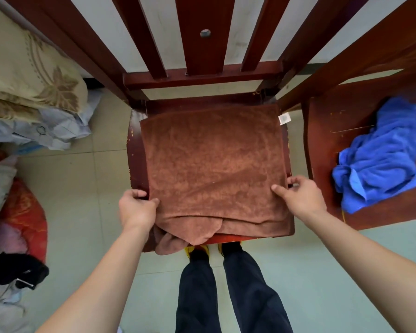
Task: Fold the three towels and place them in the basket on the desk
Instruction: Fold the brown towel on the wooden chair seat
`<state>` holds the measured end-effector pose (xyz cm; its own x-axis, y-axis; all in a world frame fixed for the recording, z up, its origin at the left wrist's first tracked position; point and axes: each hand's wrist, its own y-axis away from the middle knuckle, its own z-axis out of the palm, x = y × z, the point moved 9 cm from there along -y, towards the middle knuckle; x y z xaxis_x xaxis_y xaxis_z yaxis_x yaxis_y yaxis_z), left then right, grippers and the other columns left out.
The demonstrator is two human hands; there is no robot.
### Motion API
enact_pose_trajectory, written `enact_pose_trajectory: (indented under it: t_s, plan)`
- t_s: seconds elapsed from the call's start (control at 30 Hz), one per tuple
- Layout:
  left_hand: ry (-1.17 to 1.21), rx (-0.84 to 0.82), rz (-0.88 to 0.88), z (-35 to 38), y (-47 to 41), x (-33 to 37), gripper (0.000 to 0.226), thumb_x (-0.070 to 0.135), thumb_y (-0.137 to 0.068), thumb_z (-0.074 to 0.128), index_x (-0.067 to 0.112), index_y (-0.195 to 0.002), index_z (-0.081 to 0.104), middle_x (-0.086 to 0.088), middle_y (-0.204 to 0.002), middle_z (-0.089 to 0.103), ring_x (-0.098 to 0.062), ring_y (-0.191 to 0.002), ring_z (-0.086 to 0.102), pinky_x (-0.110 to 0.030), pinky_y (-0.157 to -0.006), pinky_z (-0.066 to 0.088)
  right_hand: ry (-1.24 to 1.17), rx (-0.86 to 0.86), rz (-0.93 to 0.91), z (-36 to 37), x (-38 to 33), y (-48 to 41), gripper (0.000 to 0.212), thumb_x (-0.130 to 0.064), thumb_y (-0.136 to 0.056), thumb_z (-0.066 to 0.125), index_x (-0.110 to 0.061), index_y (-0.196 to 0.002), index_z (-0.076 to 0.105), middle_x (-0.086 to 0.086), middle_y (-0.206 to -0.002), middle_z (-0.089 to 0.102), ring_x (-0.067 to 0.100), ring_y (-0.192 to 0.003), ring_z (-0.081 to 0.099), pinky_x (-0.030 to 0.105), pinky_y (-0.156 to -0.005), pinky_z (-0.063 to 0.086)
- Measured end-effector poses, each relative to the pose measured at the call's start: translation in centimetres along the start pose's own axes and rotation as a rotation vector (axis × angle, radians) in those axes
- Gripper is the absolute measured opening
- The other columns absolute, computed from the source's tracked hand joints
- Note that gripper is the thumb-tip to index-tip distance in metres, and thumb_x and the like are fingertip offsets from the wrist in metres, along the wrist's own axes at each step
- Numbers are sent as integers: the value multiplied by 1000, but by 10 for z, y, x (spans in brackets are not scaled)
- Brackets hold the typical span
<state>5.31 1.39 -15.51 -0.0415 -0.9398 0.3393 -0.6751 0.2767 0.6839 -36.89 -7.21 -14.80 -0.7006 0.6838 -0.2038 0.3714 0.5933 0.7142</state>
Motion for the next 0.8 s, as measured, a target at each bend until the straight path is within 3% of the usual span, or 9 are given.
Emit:
enact_pose_trajectory:
  t_s: [0.13, 0.27, 0.37, 0.43, 0.5, 0.57, 0.6, 0.67, 0.8]
  plan:
    - [5, 42, 19, -7, -19, 2, 29, 23, -68, 78, 22, -76, 50, -10, -92, 68, -30, -88, 65, -45, -89, 52, -50, 109, 14, -16, -6, -9, 22, -42, -79, 72, -25, -88, 59, -2, -88, 68, 26, -90, 63, 36, -80, 50]
    - [4, -16, 90, -14, 6, -21, 13, 11, -76, 53, 23, -72, 52, -8, -78, 63, -38, -86, 64, -45, -83, 51, -161, 179, 82, -16, 30, 16, 7, -20, -87, 59, -25, -92, 61, 3, -98, 69, 30, -98, 62, 36, -85, 46]
    - [-121, -214, 259, -5, 53, -41, 22, 25, -70, 61, 29, -91, 54, 1, -92, 60, -25, -90, 60, -43, -80, 52, -171, 12, 174, 13, 62, 44, 21, -18, -80, 71, -18, -98, 63, 2, -97, 67, 23, -90, 60, 30, -79, 44]
    - [-283, -293, 363, 4, 75, -54, 47, 30, -71, 73, 29, -113, 51, 9, -106, 53, -12, -96, 54, -36, -80, 49, -103, -65, 184, 26, 71, 52, 20, -26, -76, 77, -14, -85, 63, 0, -84, 63, 22, -78, 56, 30, -68, 40]
    - [-427, -268, 465, 9, 82, -59, 50, 27, -75, 75, 30, -119, 51, 8, -104, 49, -13, -93, 54, -35, -74, 47, -42, -63, 166, 25, 68, 51, 29, -32, -77, 76, -13, -64, 58, 3, -68, 63, 24, -66, 55, 33, -61, 40]
    - [-482, -223, 487, 11, 80, -51, 15, 24, -80, 70, 22, -92, 62, 2, -92, 53, -22, -86, 58, -33, -65, 43, -58, 3, 140, 14, 58, 45, 39, -33, -78, 73, -13, -55, 49, 3, -56, 56, 25, -59, 51, 33, -58, 40]
    - [-482, -236, 432, 14, 76, -48, 13, 24, -80, 69, 19, -73, 59, 1, -87, 55, -23, -81, 57, -31, -61, 39, -106, 51, 115, 5, 49, 42, 39, -31, -78, 71, -13, -54, 47, 2, -53, 52, 25, -57, 49, 33, -58, 39]
    - [-329, -323, 312, 21, 71, -36, 28, 27, -76, 66, 14, -56, 51, -1, -75, 59, -22, -67, 56, -29, -55, 37, -259, 114, 44, -12, 20, 35, 37, -29, -79, 68, -11, -54, 46, 1, -52, 48, 21, -55, 45, 34, -58, 37]
    - [113, -366, 150, 13, 60, 18, 20, 16, -88, 56, 9, -72, 64, -4, -56, 69, -15, -48, 66, -22, -49, 50, -476, 135, -86, -37, -49, 6, 32, -30, -78, 68, -11, -58, 53, -2, -56, 49, 15, -58, 45, 33, -62, 41]
